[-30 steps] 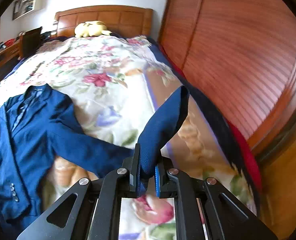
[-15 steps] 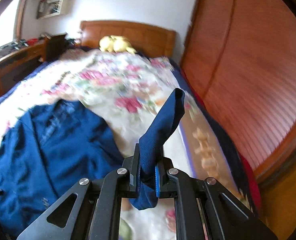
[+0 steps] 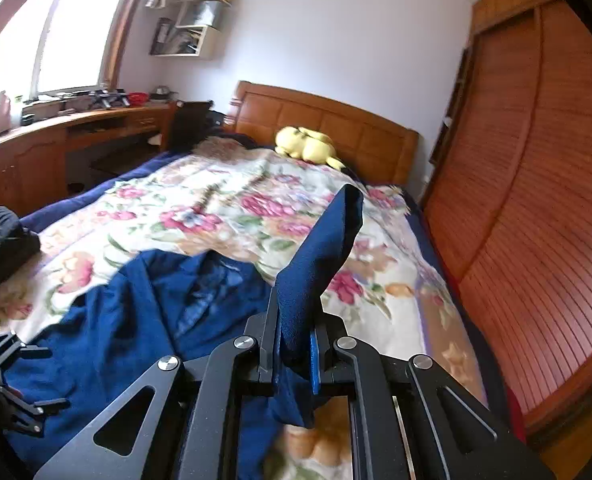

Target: Fold large clothes

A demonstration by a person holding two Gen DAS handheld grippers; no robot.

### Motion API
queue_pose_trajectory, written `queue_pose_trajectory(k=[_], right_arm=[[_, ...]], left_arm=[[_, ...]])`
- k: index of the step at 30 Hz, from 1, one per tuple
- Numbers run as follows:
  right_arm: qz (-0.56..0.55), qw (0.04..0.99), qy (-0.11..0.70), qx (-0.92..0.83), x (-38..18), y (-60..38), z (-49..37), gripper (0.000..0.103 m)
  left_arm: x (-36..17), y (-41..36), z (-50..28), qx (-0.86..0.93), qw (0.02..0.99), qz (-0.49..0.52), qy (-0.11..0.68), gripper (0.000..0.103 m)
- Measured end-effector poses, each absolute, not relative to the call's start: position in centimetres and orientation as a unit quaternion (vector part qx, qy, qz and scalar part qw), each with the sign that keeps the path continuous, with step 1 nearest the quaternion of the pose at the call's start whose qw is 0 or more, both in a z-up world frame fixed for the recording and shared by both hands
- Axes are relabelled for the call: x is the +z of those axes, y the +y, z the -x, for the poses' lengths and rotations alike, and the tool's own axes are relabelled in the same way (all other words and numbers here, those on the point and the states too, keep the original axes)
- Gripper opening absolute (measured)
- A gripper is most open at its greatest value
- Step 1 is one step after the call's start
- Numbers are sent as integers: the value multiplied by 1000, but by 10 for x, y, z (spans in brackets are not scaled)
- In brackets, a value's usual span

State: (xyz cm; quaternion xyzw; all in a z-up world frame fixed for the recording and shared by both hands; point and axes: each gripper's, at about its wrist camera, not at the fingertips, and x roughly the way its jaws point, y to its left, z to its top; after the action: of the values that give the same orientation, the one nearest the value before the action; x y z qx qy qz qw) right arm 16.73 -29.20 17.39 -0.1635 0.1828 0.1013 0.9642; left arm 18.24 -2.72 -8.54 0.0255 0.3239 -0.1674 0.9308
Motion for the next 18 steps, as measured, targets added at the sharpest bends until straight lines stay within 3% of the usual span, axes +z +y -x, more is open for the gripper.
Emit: queue_pose_trajectory(k=[18], right_arm=[[170,954,158,188,188,-264,-151,10]], left_arm=[[-78,29,-176,-129,942,3,309,79]])
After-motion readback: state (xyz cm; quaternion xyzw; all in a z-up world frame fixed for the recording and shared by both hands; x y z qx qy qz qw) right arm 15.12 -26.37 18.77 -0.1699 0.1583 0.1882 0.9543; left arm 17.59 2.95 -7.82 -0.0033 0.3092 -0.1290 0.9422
